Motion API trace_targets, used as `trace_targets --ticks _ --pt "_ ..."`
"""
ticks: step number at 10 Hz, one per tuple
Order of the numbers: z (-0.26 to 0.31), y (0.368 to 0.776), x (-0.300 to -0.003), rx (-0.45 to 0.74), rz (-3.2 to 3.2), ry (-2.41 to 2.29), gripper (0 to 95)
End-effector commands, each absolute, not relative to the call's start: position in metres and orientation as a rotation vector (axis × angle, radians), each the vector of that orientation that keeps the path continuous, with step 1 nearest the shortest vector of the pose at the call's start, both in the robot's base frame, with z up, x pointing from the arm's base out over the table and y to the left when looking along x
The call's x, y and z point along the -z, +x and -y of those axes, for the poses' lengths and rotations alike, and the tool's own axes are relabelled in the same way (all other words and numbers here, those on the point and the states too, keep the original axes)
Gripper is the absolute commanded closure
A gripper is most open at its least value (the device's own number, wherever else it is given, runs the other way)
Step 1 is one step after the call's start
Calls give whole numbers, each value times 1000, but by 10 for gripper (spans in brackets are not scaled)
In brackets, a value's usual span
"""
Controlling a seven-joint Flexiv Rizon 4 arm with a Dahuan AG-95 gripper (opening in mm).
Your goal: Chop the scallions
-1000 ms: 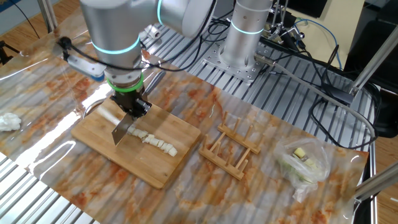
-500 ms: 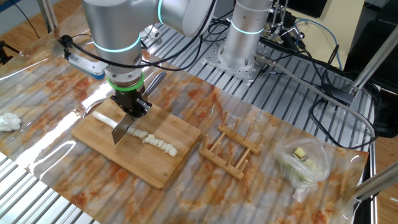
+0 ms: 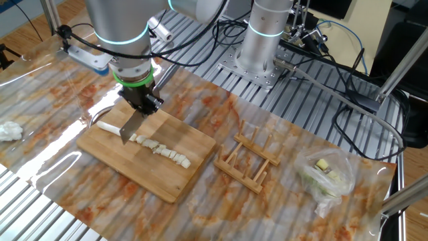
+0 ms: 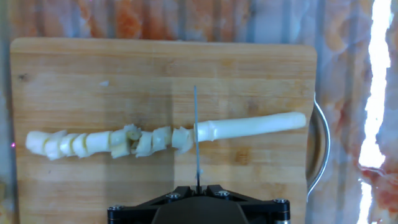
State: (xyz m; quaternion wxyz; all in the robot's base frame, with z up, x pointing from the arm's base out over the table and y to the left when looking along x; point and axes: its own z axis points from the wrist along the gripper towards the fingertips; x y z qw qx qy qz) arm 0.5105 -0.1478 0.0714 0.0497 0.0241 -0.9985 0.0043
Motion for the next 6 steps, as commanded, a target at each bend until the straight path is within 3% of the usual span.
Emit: trace_targets --ticks 1,6 --pt "150 511 -75 -38 3038 122 950" --pt "152 514 -67 -33 3042 128 950"
